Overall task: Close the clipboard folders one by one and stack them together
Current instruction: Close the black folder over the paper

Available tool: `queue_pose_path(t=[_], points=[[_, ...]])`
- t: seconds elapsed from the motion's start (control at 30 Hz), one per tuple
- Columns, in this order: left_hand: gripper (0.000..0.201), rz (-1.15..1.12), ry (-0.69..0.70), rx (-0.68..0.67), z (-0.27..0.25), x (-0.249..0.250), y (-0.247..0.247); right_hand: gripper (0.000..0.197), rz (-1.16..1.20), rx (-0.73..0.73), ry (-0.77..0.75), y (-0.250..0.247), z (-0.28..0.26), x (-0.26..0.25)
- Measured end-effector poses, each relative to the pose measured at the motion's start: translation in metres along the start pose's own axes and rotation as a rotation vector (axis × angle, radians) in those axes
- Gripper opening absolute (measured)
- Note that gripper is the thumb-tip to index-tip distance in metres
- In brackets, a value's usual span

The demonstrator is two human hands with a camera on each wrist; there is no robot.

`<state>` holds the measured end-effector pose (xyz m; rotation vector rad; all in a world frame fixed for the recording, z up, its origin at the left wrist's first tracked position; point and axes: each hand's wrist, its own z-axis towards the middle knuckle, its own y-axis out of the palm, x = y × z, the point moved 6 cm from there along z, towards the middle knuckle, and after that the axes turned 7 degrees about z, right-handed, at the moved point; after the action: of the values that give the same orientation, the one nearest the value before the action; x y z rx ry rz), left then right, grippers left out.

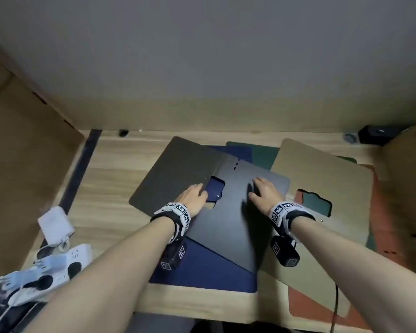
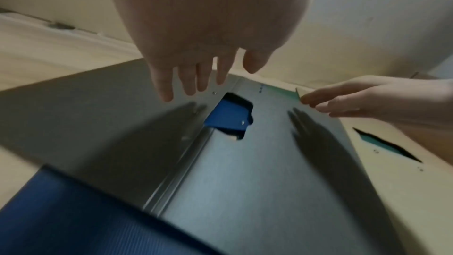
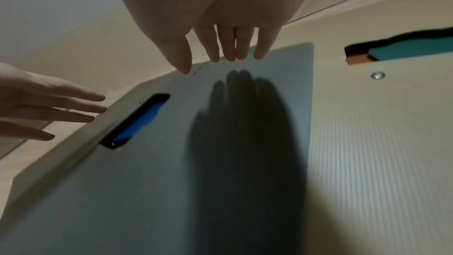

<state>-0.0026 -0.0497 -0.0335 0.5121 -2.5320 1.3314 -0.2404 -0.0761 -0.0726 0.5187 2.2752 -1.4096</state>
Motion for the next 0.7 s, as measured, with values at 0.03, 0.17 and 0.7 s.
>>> queue_pose_path(t=[0.03,0.17,0.7], points=[[0.054,0.004,-0.015,-0.014,0.000,-0.004,0.005,0.063,-0.013,0.009,-0.004,0.003,-0.001,0.002],[0.053,0.026,-0.046,-0.035,0.002,-0.025,0.031,0.063,-0.048,0.017,-0.026,0.019,-0.005,0.015],[0.114,0.581,0.260,-0.176,-0.025,-0.061,0.073,0.069,-0.139,0.031,-0.094,0.043,-0.013,0.022]])
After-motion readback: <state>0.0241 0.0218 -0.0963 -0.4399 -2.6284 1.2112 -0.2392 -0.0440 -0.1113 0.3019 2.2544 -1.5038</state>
